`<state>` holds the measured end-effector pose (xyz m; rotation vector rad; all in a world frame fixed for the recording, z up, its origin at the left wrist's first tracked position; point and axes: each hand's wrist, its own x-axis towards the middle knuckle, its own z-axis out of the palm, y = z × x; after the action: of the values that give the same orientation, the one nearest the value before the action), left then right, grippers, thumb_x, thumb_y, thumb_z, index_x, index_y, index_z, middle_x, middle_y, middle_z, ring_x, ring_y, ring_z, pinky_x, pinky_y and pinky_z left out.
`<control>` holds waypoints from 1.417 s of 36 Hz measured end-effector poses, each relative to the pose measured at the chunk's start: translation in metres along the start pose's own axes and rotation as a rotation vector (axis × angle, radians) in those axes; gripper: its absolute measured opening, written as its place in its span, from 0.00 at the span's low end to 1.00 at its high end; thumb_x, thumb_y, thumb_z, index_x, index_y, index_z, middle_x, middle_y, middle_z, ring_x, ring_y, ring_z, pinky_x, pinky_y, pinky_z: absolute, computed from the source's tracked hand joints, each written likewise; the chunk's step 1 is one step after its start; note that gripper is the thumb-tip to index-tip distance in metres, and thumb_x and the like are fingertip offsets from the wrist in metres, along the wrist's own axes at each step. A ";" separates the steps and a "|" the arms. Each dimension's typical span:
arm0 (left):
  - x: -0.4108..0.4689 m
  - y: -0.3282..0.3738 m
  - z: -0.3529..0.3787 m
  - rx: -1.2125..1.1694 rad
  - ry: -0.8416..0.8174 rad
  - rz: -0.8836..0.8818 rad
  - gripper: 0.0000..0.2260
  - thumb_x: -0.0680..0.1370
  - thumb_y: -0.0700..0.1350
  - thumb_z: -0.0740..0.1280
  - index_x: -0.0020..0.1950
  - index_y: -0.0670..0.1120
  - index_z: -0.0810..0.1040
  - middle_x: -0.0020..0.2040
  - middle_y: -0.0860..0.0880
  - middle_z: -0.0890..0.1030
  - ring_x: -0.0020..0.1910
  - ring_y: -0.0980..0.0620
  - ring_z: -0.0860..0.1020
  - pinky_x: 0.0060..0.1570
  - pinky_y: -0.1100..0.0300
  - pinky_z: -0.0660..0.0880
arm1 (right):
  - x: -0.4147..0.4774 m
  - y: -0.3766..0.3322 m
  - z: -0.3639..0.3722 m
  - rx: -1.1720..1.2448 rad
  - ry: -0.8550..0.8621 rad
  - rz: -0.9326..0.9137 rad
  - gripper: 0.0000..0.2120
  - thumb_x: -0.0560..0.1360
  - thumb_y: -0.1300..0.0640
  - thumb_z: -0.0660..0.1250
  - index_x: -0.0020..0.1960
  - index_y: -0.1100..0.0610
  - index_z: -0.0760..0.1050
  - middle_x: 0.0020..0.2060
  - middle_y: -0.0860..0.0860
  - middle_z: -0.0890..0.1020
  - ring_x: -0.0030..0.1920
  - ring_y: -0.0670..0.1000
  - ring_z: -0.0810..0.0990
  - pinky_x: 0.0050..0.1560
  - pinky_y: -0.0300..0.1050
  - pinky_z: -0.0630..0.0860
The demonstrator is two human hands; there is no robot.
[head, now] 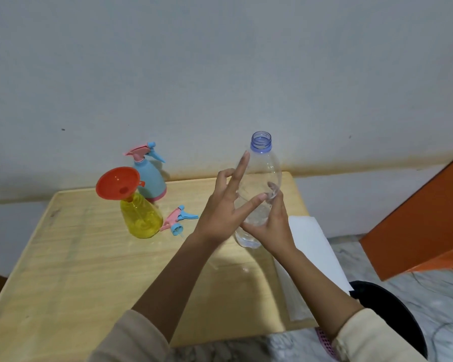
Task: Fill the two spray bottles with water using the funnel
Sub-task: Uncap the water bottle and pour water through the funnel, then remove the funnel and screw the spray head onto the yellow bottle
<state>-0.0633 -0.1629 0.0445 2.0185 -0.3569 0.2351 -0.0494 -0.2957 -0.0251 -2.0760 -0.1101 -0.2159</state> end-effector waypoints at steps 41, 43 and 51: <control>-0.118 -0.152 -0.140 0.070 0.423 -0.259 0.19 0.69 0.47 0.73 0.56 0.41 0.75 0.49 0.49 0.73 0.51 0.46 0.76 0.51 0.45 0.76 | -0.063 -0.104 0.156 -0.051 0.170 -0.007 0.24 0.71 0.57 0.72 0.64 0.58 0.68 0.58 0.50 0.72 0.59 0.42 0.70 0.57 0.22 0.61; -0.118 -0.169 -0.157 0.067 0.442 -0.361 0.26 0.67 0.48 0.74 0.60 0.39 0.73 0.52 0.49 0.70 0.54 0.41 0.75 0.55 0.42 0.74 | -0.048 -0.121 0.173 0.000 0.113 -0.012 0.28 0.70 0.53 0.74 0.65 0.57 0.67 0.59 0.49 0.72 0.60 0.41 0.69 0.56 0.22 0.62; -0.075 -0.218 -0.187 -0.092 0.175 -0.411 0.39 0.61 0.62 0.72 0.69 0.48 0.68 0.60 0.56 0.70 0.62 0.51 0.74 0.63 0.50 0.72 | 0.006 -0.164 0.212 0.064 -0.049 -0.011 0.51 0.60 0.47 0.80 0.74 0.55 0.54 0.67 0.51 0.63 0.64 0.46 0.67 0.63 0.41 0.67</control>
<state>-0.0595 0.1086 -0.0763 1.9149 0.1567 0.1331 -0.0486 -0.0306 0.0147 -2.0176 -0.1565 -0.1662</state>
